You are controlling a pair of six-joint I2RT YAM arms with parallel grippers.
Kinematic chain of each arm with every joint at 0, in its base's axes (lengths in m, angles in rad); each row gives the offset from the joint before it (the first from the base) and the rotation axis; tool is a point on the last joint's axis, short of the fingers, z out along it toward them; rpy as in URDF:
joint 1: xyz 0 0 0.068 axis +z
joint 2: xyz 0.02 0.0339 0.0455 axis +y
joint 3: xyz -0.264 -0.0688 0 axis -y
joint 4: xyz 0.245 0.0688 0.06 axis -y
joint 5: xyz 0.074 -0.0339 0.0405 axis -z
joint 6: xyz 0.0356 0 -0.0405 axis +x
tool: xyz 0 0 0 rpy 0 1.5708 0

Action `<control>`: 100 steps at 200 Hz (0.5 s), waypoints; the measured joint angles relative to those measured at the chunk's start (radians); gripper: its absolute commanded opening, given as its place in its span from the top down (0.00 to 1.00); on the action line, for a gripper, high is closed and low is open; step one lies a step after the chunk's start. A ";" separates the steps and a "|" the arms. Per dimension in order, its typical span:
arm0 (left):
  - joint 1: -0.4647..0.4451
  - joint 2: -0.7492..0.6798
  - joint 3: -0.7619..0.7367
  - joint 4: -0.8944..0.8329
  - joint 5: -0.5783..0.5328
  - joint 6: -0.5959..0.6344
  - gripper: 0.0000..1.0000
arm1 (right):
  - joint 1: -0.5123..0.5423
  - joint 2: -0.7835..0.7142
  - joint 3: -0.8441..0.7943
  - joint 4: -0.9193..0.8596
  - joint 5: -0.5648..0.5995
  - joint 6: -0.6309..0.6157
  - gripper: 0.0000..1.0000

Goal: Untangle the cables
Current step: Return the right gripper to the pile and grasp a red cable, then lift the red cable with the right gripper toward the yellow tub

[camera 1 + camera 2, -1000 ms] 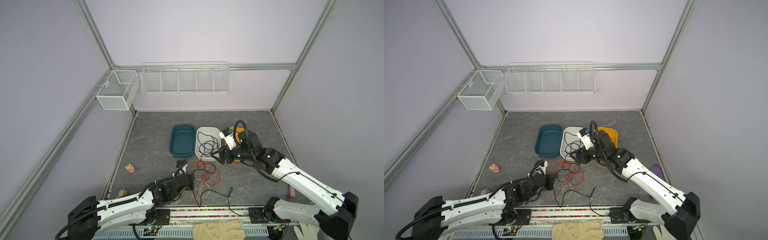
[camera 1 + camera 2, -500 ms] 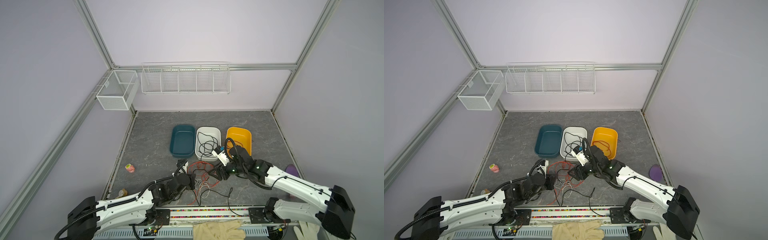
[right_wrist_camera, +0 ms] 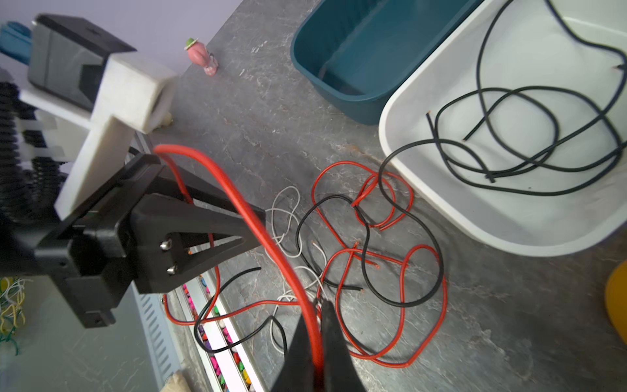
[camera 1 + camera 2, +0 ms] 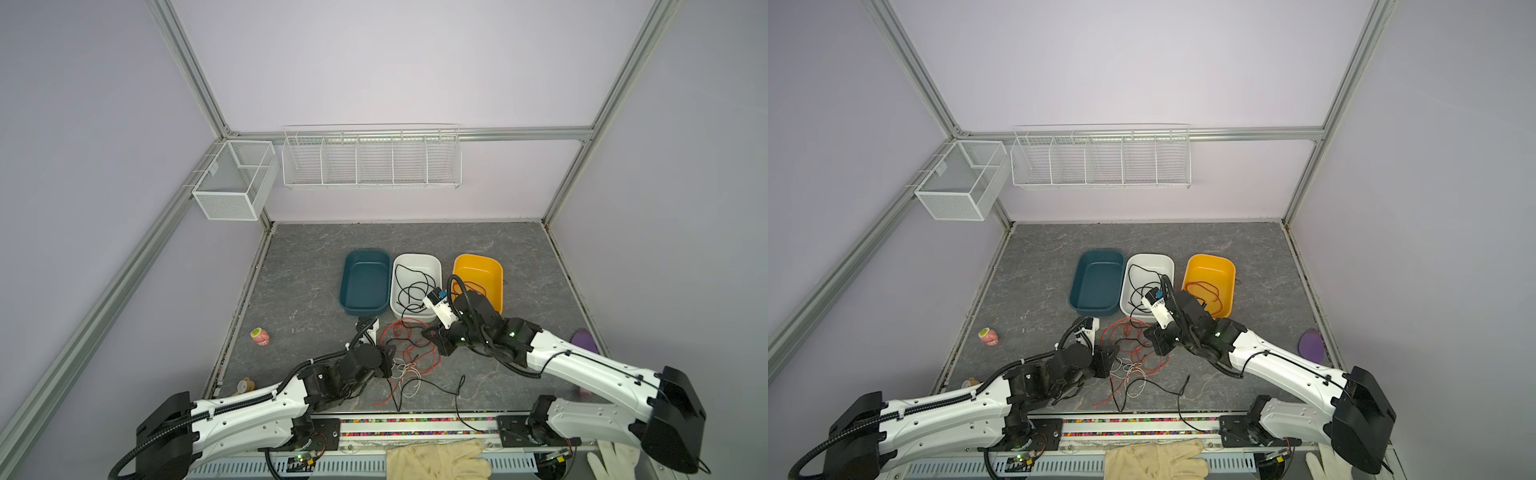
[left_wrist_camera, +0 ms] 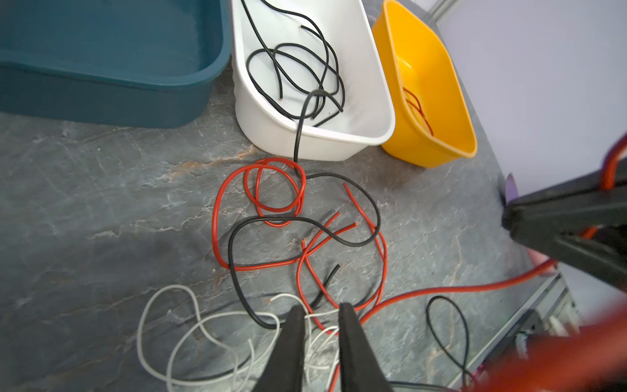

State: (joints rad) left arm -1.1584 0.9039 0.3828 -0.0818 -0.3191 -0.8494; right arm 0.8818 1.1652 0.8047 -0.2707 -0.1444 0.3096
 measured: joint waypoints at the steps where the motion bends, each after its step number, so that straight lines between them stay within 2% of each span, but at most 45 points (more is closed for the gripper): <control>1: 0.000 -0.001 0.001 -0.001 0.001 0.001 0.72 | 0.000 -0.001 0.001 -0.001 0.002 0.000 0.93; 35: 0.000 -0.023 0.013 -0.002 0.003 0.023 0.63 | -0.003 -0.051 0.048 -0.055 0.103 0.005 0.93; 69: 0.000 -0.027 0.013 -0.006 0.006 0.024 0.58 | -0.023 -0.136 0.124 -0.118 0.198 0.016 0.93; 100: 0.000 -0.029 0.012 0.004 0.013 0.024 0.55 | -0.040 -0.204 0.214 -0.173 0.240 0.019 0.93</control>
State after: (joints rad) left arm -1.1584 0.8749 0.3950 -0.0780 -0.3061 -0.8257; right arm 0.8421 0.9611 1.0187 -0.4435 0.0952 0.3286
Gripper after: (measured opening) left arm 0.446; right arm 0.072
